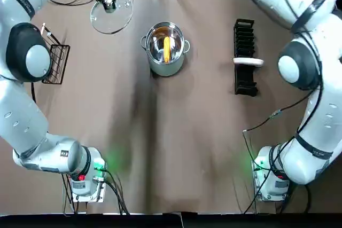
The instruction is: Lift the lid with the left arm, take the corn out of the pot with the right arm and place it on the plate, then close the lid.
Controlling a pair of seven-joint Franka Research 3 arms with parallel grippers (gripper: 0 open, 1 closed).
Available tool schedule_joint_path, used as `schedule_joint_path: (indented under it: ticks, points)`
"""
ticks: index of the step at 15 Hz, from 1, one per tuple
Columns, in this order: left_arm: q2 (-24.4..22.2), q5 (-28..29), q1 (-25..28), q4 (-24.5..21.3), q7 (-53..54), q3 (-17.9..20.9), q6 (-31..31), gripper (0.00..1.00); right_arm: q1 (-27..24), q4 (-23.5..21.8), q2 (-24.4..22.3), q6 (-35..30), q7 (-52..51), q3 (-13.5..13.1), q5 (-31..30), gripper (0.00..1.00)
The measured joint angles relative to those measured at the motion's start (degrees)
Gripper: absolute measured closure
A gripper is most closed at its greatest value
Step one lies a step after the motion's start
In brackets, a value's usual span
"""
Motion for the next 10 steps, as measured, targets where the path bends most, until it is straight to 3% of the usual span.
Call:
schedule_joint_path:
  ticks: [3, 10]
  points:
    - [0.0, 2.4, 2.1, -0.5, 0.9, 0.0, 0.0, 0.49, 3.9, 1.2, 4.3, 4.8, 2.2, 0.0, 0.0, 0.03]
    - [0.8, 3.9, 4.6, -1.6, 0.9, 0.0, 0.8, 0.49, 7.9, 2.6, 9.7, 6.9, 3.5, -0.1, 0.0, 0.04]
